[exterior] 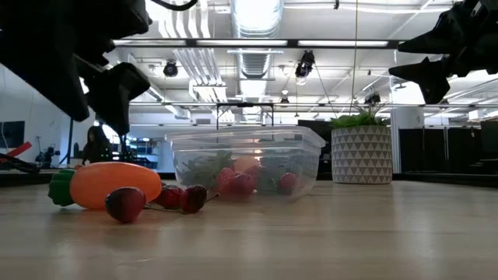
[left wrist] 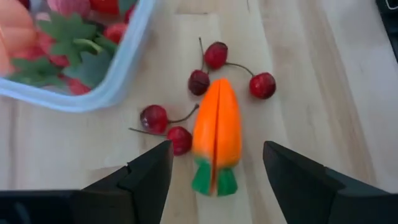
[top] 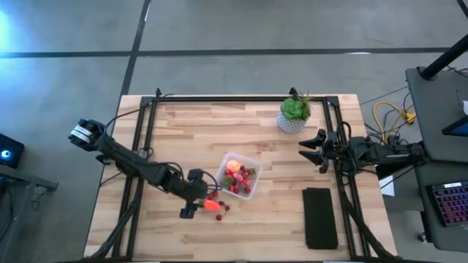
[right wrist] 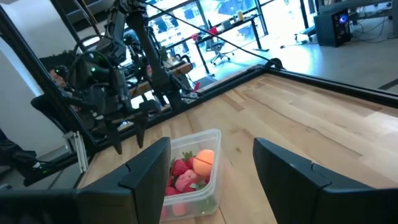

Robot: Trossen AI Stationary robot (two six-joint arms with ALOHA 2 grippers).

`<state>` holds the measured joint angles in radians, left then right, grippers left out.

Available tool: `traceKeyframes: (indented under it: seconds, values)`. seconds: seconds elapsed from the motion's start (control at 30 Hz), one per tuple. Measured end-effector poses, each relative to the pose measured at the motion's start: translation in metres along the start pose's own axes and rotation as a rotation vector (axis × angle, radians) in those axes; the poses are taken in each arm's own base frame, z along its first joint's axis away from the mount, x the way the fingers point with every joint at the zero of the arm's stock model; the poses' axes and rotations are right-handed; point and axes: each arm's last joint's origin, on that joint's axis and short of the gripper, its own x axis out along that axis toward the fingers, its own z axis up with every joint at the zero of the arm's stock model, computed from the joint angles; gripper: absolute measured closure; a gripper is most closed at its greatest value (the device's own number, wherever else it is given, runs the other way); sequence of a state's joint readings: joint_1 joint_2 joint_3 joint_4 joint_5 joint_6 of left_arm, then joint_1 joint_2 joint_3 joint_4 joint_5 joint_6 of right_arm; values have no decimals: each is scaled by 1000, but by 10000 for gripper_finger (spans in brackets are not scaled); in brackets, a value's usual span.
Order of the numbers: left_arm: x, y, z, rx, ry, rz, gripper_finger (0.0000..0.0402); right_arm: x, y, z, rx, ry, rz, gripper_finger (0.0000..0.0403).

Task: Pick and placing Produce into tupperware
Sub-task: Put the orange carrot into the transparent container

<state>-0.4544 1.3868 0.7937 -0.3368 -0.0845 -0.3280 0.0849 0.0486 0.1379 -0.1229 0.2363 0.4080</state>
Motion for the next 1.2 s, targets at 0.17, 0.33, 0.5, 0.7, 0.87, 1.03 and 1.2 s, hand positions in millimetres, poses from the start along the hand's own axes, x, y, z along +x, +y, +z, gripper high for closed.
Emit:
traceKeyframes:
  seconds: [0.17,0.33,0.5,0.7,0.87,1.03,1.2]
  values:
    - [9,-7,-1,12,-23,2,167,0,0,0,0,0,0,181]
    - [24,-12,0,20,-38,-5,167,0,0,0,0,0,0,181]
    - [37,-14,1,23,-15,13,167,0,0,0,0,0,0,181]
    - [52,-14,-6,32,38,40,167,0,0,0,0,0,0,181]
    - [63,-13,-12,37,82,55,167,0,0,0,0,0,0,181]
    - [68,-13,-14,40,96,65,167,0,0,0,0,0,0,181]
    - [66,-13,-13,42,89,69,187,0,0,0,0,0,0,181]
